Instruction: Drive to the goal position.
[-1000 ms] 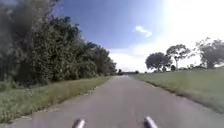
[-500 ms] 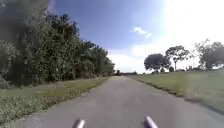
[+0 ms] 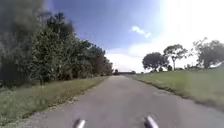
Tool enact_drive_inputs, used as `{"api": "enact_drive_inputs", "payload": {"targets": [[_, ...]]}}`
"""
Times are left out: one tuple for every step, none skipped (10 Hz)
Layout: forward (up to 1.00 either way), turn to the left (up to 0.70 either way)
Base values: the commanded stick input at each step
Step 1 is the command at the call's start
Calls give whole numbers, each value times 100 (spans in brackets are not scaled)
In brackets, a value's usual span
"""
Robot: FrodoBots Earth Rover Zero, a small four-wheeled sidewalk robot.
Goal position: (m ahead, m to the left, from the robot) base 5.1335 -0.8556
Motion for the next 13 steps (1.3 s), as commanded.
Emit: {"api": "enact_drive_inputs", "payload": {"targets": [[70, 0], [70, 0], [70, 0], [70, 0], [70, 0], [70, 0], [70, 0], [70, 0], [70, 0], [70, 0], [70, 0], [70, 0], [70, 0]]}}
